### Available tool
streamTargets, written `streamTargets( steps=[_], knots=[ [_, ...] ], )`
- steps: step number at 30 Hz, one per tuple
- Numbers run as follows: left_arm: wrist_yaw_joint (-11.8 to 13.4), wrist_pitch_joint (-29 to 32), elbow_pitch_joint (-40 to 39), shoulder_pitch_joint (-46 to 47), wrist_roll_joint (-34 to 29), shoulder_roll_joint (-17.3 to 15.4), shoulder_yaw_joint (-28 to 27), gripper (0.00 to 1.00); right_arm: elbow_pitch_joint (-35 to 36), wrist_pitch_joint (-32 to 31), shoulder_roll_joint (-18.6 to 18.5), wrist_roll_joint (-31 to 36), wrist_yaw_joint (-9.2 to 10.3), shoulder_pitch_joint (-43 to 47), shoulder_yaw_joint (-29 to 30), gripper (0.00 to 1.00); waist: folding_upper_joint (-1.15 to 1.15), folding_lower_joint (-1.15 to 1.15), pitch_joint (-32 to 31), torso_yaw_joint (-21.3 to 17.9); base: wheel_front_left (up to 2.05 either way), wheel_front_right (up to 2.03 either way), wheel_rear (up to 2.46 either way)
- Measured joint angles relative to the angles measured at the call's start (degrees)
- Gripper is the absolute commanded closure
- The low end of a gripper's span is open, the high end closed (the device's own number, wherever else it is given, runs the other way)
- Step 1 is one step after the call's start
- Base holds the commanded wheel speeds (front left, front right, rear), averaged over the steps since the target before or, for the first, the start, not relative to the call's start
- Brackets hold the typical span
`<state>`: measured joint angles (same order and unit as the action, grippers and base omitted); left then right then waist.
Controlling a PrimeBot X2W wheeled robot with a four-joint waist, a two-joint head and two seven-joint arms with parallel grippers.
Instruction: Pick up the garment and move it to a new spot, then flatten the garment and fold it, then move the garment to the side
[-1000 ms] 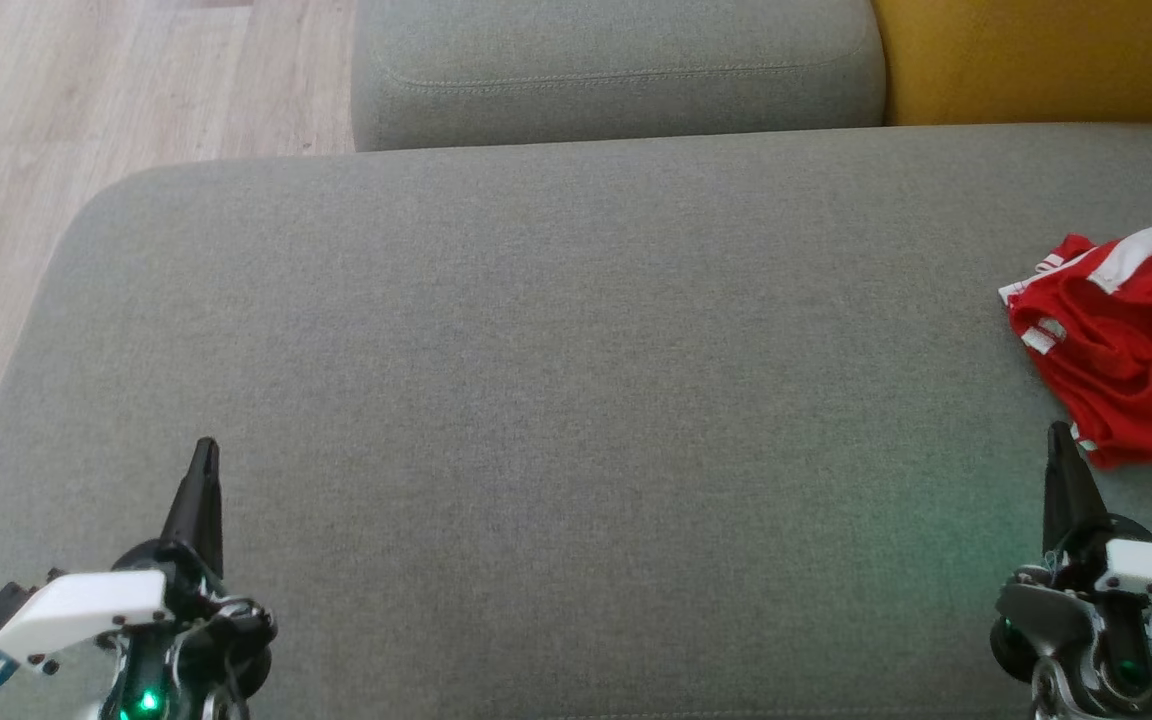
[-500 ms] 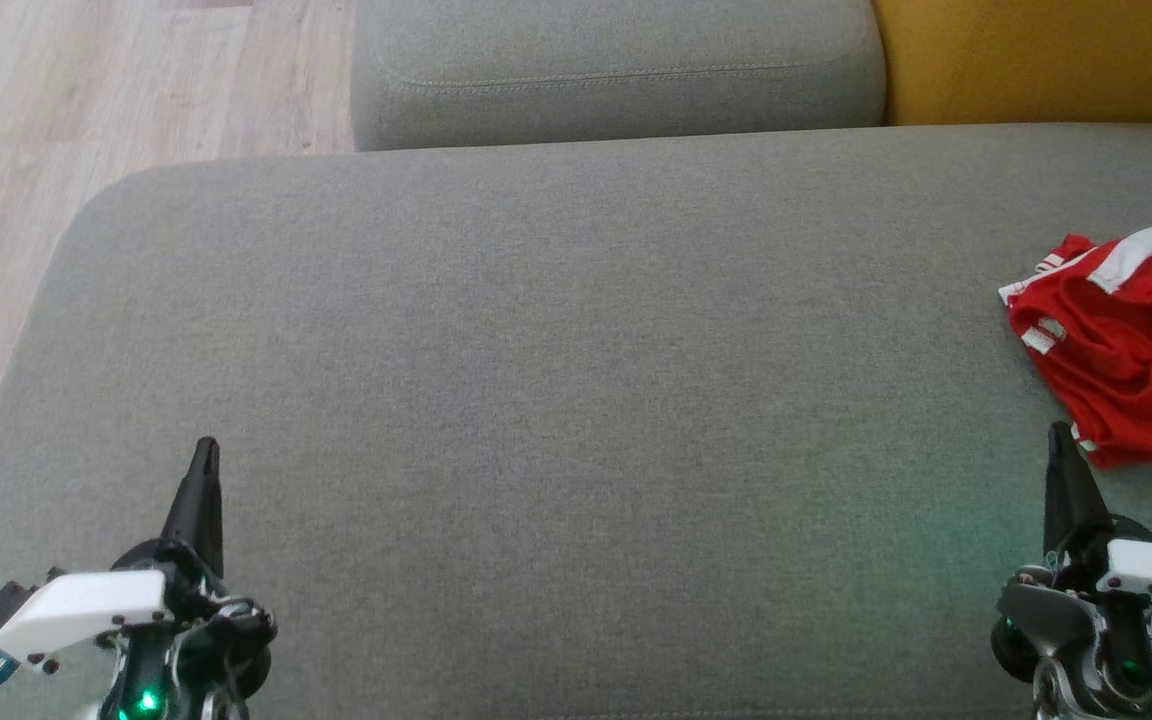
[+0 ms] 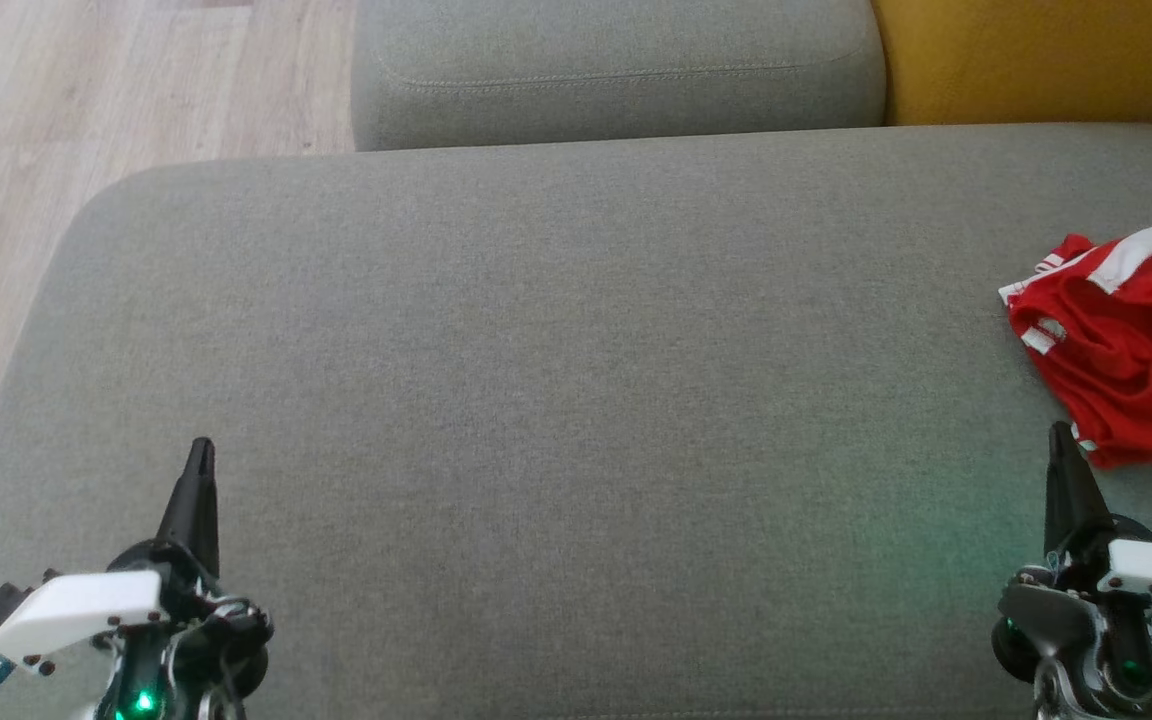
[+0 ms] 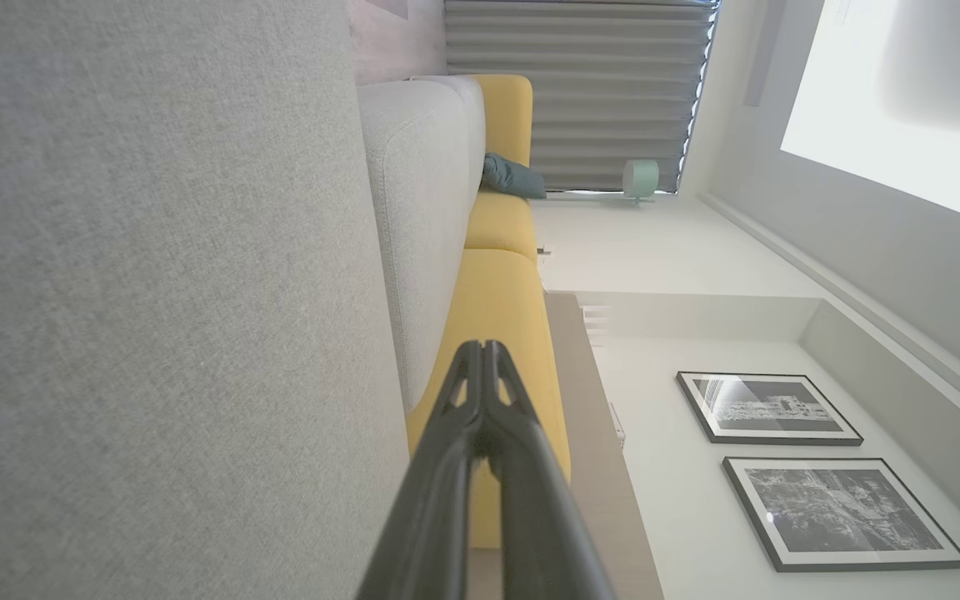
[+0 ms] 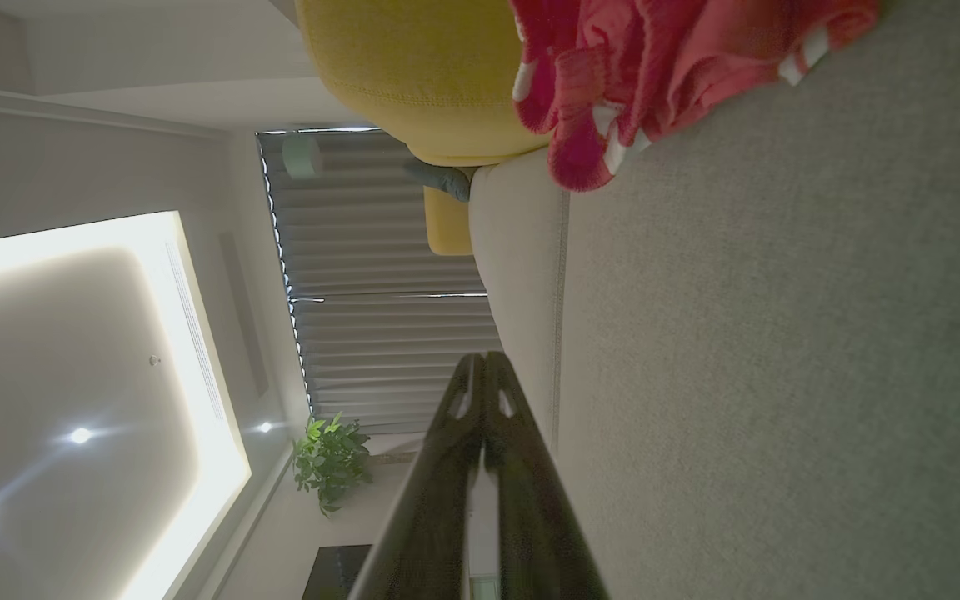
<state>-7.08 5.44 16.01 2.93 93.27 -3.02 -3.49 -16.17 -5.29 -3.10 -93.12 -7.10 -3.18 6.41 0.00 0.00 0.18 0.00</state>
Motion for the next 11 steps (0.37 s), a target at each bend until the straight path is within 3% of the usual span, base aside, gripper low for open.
streamTargets(
  steps=[11],
  knots=[
    [0.00, 0.01, 0.00, 0.00, 0.00, 0.05, -0.32, 1.00, 0.00, -0.03, 0.07, 0.00, 0.00, 0.00, 0.22, 1.00, 0.00, 0.00, 0.00, 0.00, 0.00, 0.00, 0.00]
  ],
)
